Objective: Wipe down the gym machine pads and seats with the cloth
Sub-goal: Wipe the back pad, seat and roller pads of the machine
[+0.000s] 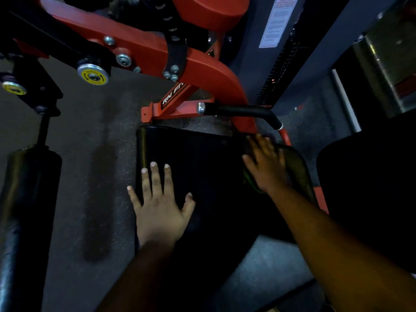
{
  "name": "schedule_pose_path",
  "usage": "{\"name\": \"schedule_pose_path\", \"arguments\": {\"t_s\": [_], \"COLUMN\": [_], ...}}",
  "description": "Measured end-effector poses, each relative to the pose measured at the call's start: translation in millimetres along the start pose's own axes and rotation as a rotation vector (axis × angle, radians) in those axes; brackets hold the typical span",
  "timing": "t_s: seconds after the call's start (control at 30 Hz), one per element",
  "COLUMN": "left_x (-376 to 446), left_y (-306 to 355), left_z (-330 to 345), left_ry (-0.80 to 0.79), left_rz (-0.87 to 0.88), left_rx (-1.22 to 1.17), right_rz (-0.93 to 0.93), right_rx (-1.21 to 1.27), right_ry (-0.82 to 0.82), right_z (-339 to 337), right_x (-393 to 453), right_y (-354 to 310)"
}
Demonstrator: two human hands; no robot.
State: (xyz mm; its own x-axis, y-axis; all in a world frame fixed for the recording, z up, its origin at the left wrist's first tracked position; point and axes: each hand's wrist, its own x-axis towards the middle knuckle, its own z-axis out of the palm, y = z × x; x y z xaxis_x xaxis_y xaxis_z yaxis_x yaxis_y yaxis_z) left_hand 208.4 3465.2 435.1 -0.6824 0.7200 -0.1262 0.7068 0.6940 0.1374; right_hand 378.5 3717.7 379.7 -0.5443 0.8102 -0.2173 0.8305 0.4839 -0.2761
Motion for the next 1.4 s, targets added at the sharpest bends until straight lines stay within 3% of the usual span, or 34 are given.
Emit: {"name": "schedule_pose_path", "arguments": {"t_s": [0.1,0.2,0.27,0.33,0.4,0.43,0.53,0.63,0.83,0.93,0.97,1.03,1.17,1.4], "left_x": [-1,-2,-1,0,0,-1,-1,-1,-4,-28,-41,-76,-115,-159], "left_y": [1,1,3,0,0,0,1,2,0,-18,-23,-33,-40,-57], "left_z": [1,0,-2,-2,0,2,3,0,-8,-6,-4,2,8,13], "left_ry": [-0.003,-0.013,-0.035,-0.032,-0.032,-0.024,0.003,0.028,0.135,0.231,0.23,0.19,0.151,0.167], "left_rz": [0.051,0.139,0.145,0.135,0.143,0.147,0.141,0.125,0.063,-0.1,-0.163,-0.221,-0.129,-0.309], "left_rx": [0.038,0.07,0.078,0.071,0.066,0.061,0.052,0.011,-0.251,-0.47,-0.511,-0.528,-0.523,-0.712], "right_rz": [0.292,0.427,0.3,0.059,-0.086,-0.072,0.309,0.518,-0.026,-0.442,-0.501,-0.536,-0.549,-0.813], "right_rx": [0.015,0.072,0.069,0.031,-0.027,-0.073,0.019,0.094,0.047,-0.008,-0.02,-0.026,-0.138,-0.084], "right_ry": [0.001,0.022,0.003,-0.073,-0.07,-0.031,0.027,0.022,0.014,0.035,0.026,0.018,-0.09,0.02], "right_z": [-6,0,8,11,11,12,2,0,17,29,29,29,19,39], "right_x": [2,-8,-35,-65,-75,-71,-49,-19,-32,-53,-47,-27,-12,-128], "right_y": [47,5,-35,-46,-4,26,81,36,-134,-201,-213,-235,-273,-240]}}
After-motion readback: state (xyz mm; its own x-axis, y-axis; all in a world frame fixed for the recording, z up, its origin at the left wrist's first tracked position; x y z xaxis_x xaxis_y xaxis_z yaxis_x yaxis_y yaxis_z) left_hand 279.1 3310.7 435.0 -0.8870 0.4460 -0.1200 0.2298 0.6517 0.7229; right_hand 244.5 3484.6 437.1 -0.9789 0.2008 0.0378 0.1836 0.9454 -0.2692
